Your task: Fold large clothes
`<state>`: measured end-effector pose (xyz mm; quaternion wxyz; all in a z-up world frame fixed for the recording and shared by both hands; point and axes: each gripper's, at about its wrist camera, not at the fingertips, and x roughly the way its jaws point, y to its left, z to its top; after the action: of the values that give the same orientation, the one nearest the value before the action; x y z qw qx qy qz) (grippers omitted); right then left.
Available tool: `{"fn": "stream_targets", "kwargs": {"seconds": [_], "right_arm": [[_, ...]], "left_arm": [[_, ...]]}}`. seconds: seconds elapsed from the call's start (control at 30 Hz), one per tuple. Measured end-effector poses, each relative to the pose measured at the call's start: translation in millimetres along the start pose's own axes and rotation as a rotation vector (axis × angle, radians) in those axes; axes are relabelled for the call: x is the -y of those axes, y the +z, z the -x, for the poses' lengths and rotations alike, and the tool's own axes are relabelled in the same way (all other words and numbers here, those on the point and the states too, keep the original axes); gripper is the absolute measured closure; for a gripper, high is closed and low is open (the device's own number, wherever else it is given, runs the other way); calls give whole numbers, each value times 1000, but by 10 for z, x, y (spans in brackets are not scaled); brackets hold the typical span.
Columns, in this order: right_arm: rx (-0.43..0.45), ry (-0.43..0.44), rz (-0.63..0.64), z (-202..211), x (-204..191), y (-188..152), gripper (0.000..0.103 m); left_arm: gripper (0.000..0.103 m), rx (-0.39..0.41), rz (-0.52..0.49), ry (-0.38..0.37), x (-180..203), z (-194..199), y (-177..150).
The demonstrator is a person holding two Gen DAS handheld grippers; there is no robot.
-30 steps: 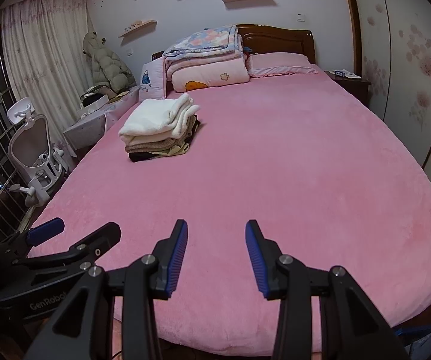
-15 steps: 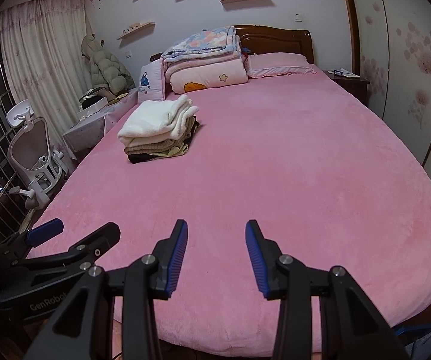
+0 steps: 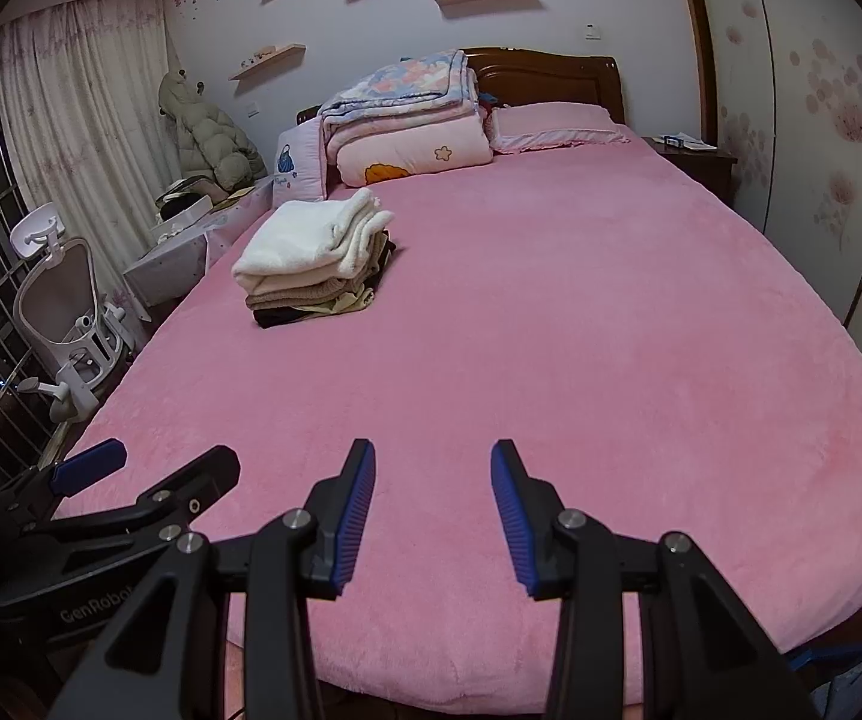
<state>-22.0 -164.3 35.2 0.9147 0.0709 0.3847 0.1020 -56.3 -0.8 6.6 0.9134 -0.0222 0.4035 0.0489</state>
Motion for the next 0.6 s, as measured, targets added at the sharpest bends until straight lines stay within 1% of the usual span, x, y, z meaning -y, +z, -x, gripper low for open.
{"fn": "stream_targets", "kwargs": {"seconds": [0.6], "right_arm": [[3,-3,-4,-7,-23,-12,63]], "left_arm": [[2,3,-6,-2,-22,-8,-7]]}}
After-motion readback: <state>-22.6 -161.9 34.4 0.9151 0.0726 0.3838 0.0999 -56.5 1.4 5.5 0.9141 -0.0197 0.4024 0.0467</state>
